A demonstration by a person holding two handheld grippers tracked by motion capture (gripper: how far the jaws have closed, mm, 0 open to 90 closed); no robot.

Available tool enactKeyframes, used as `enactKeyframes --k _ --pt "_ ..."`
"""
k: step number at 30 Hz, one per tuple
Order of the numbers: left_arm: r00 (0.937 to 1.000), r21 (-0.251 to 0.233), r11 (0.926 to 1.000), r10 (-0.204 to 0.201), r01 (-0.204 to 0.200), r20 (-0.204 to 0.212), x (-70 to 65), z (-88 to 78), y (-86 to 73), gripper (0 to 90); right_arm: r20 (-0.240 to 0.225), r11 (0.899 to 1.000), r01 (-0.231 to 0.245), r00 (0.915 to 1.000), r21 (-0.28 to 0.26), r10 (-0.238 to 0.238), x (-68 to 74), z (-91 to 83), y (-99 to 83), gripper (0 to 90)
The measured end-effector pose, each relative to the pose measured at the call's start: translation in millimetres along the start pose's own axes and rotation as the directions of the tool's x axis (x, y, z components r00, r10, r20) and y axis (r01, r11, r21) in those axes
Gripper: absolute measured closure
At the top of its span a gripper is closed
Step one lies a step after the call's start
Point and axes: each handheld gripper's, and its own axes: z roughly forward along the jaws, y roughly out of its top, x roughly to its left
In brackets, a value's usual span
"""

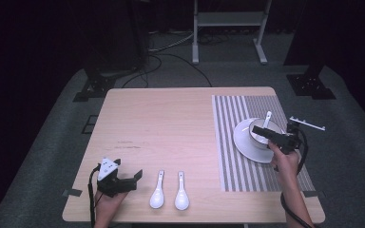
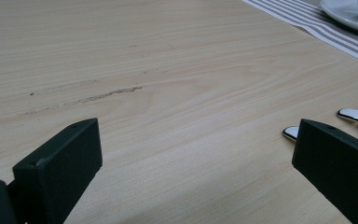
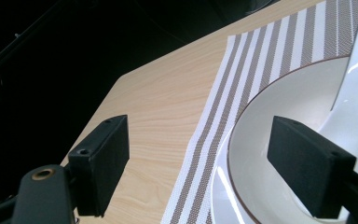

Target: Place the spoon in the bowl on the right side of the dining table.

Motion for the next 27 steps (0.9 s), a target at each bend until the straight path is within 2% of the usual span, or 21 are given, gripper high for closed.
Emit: enactKeyframes --k 15,27 --pt "1.0000 0.000 1.0000 0.001 -0.001 0.002 -0.1 0.0 0.0 0.1 -0.018 0.999 0.038 0.9991 0.025 -0.038 13.0 1.8 -11.5 19.6" --pt "1.0000 -0.001 1.0000 0.002 -0.002 0.002 -0.3 0.0 -0.1 0.1 -0.041 0.998 0.040 0.9984 0.040 -0.038 15.9 1.6 -21.2 19.6"
